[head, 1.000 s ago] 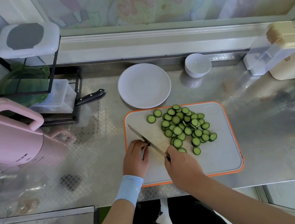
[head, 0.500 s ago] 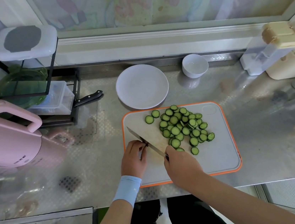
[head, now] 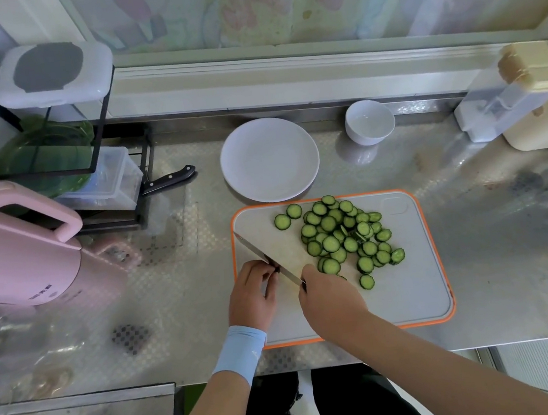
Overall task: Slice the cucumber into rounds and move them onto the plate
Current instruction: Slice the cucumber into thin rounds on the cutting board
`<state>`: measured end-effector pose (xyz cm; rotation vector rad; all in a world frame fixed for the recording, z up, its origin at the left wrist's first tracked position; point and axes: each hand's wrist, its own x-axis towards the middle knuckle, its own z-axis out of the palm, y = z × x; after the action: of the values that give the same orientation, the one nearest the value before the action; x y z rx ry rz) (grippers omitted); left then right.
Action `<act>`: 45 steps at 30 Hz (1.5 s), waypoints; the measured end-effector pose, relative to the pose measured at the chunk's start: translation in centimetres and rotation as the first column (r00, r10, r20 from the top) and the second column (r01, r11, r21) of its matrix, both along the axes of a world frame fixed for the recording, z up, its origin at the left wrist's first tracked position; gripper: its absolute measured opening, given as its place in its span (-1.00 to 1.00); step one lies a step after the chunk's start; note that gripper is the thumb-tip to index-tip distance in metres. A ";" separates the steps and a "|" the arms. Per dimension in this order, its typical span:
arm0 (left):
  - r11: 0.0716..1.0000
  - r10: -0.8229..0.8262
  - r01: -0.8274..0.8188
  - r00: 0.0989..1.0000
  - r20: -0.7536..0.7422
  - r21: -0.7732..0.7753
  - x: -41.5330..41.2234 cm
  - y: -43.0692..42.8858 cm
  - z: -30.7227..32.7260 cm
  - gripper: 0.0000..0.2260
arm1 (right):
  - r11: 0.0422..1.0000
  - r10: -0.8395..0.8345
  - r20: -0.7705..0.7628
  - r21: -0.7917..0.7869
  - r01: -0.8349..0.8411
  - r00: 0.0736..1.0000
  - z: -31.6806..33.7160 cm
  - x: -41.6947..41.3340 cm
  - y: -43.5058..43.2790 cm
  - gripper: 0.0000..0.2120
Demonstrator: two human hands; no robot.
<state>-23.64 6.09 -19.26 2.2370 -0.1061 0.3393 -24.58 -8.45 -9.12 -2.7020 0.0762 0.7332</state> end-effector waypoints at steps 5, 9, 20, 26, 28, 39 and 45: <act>1.000 0.002 -0.002 1.000 -0.003 -0.001 0.0 0.0 -0.1 -0.94 | 1.000 -0.016 -0.012 0.003 0.016 1.000 -0.6 0.7 0.6 -0.89; 1.000 -0.007 0.007 1.000 -0.019 -0.003 0.0 0.1 -0.4 -0.94 | 0.999 -0.035 -0.015 0.001 0.036 0.999 -1.4 0.9 0.7 -0.89; 0.999 -0.009 0.013 0.995 -0.095 0.034 0.1 0.0 0.1 -0.90 | 0.997 -0.048 -0.036 0.066 0.051 0.998 -1.9 1.6 0.1 -0.82; 0.994 -0.087 0.099 0.968 -0.237 0.041 2.2 -0.2 1.5 -0.92 | 0.984 -0.146 0.002 0.108 0.145 0.989 0.5 2.7 -2.0 -0.76; 0.993 -0.110 0.121 0.944 -0.311 0.017 2.8 -0.2 2.5 -0.88 | 0.983 -0.158 0.030 0.102 0.155 0.987 1.2 2.7 -2.8 -0.74; 0.993 -0.037 0.054 0.987 -0.155 0.103 3.7 1.0 10.7 -0.89 | 0.981 0.190 0.212 -0.073 -0.179 0.959 3.7 0.7 -6.6 -0.72; 0.877 -0.277 0.446 0.775 -0.568 0.180 3.9 -3.1 10.1 -0.71 | 0.947 0.319 0.228 -0.117 -0.300 0.920 4.0 0.4 -7.9 -0.70</act>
<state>-19.73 3.00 -9.18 2.4631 -0.3150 -0.5525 -24.22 -16.30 -5.12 -2.8934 -0.4003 0.4803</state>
